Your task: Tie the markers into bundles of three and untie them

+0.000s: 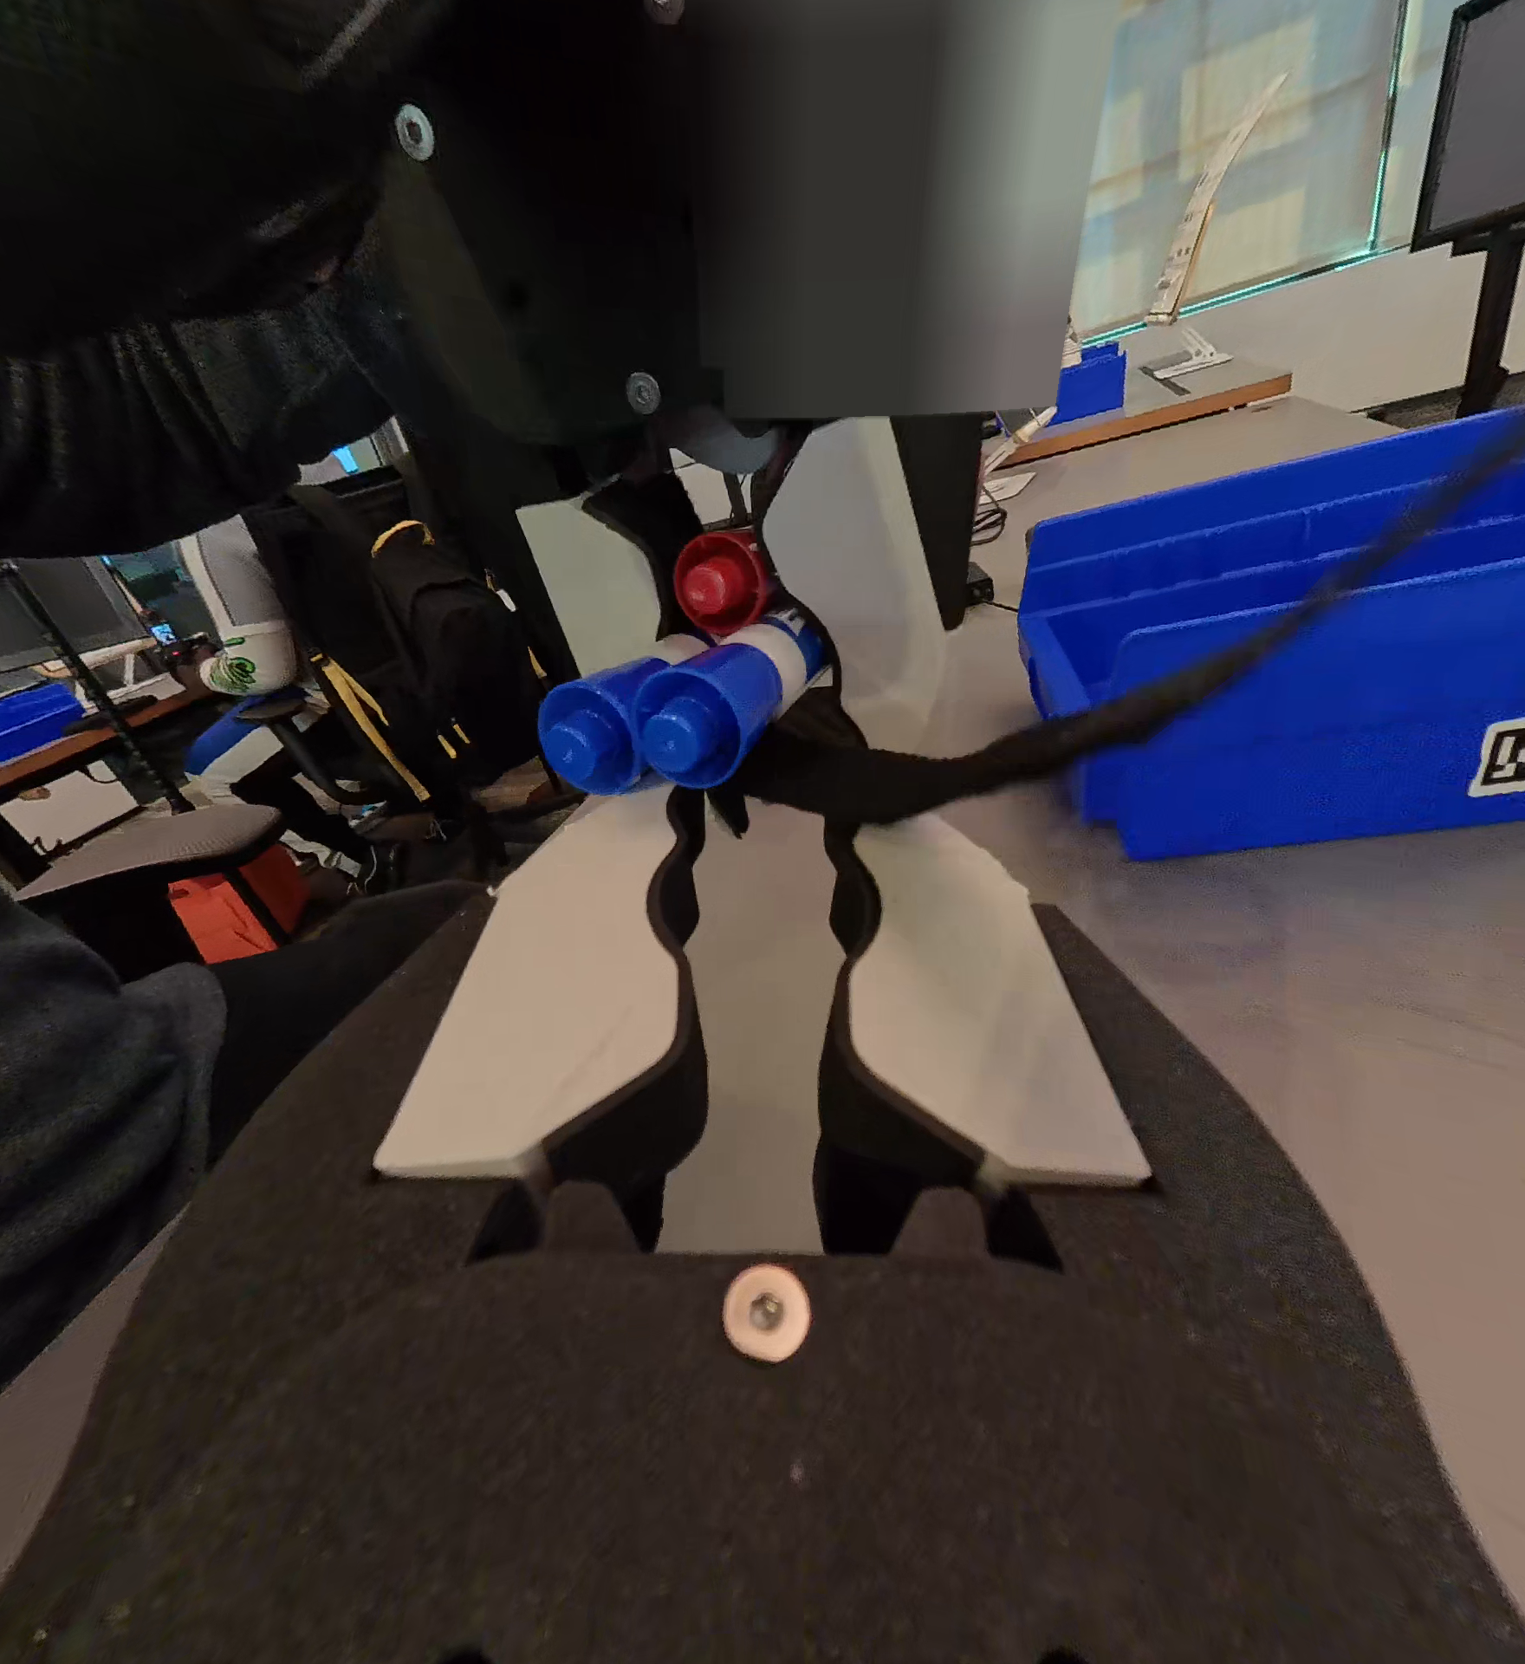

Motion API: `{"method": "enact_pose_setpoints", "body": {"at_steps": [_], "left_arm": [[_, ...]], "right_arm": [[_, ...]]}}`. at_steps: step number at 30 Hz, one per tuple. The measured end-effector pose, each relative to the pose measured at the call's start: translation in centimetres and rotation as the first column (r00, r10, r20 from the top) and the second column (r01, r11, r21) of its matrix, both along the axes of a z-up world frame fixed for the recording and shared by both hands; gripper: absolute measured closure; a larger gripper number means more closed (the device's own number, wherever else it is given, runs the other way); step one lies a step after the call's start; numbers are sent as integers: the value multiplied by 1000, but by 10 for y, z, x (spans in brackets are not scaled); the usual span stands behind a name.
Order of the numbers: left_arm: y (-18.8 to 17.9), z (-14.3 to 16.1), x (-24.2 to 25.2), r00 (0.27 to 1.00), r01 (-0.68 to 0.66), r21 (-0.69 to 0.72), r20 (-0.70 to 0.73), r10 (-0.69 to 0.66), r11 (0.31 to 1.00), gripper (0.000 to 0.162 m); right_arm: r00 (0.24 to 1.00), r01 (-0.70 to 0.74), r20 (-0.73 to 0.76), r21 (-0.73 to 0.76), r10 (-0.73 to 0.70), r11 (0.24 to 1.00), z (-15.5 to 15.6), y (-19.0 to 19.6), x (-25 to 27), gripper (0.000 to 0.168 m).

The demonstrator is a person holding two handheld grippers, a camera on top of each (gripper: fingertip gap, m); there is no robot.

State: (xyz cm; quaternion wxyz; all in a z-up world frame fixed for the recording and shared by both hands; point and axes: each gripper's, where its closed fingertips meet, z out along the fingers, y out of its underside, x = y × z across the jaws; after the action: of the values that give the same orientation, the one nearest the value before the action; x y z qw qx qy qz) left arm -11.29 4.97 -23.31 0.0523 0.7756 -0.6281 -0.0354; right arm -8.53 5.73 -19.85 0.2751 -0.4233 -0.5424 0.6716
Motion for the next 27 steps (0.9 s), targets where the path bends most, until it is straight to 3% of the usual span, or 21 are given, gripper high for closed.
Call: {"method": "enact_pose_setpoints", "body": {"at_steps": [5, 11, 13, 15, 18, 21, 25, 27], "left_arm": [[-4, -9, -10, 998, -38, -26, -49, 36, 999, 120], [-8, -10, -18, 992, -60, -51, -114, 53, 997, 121], [-9, -11, -20, 988, -70, -61, -141, 60, 996, 120], [-13, -13, -20, 984, -86, -89, -164, 70, 992, 121], [-15, -15, -20, 978, -87, -108, -198, 64, 990, 120], [-14, -15, -16, 976, -96, -119, -207, 70, 988, 120], [-11, -14, -15, 970, -106, -133, -234, 72, 986, 120], [-15, -13, -14, 965, -110, -171, -253, 64, 979, 120]], "right_arm": [[999, -11, 45, -23, 12, 1000, -11, -3, 5, 168], [988, 31, 150, -14, -28, 999, -28, -2, 16, 160], [986, 99, 130, 16, -101, 995, -26, 1, 21, 164], [978, 111, 173, 30, -114, 993, -30, 0, 25, 151], [978, 110, 179, -25, -104, 994, -35, -4, 30, 150], [975, 140, 181, -33, -131, 990, -33, -2, 29, 126], [972, 180, 149, 13, -180, 984, -28, -1, 27, 108], [971, 191, 146, 5, -189, 982, -29, 1, 26, 108]]}}
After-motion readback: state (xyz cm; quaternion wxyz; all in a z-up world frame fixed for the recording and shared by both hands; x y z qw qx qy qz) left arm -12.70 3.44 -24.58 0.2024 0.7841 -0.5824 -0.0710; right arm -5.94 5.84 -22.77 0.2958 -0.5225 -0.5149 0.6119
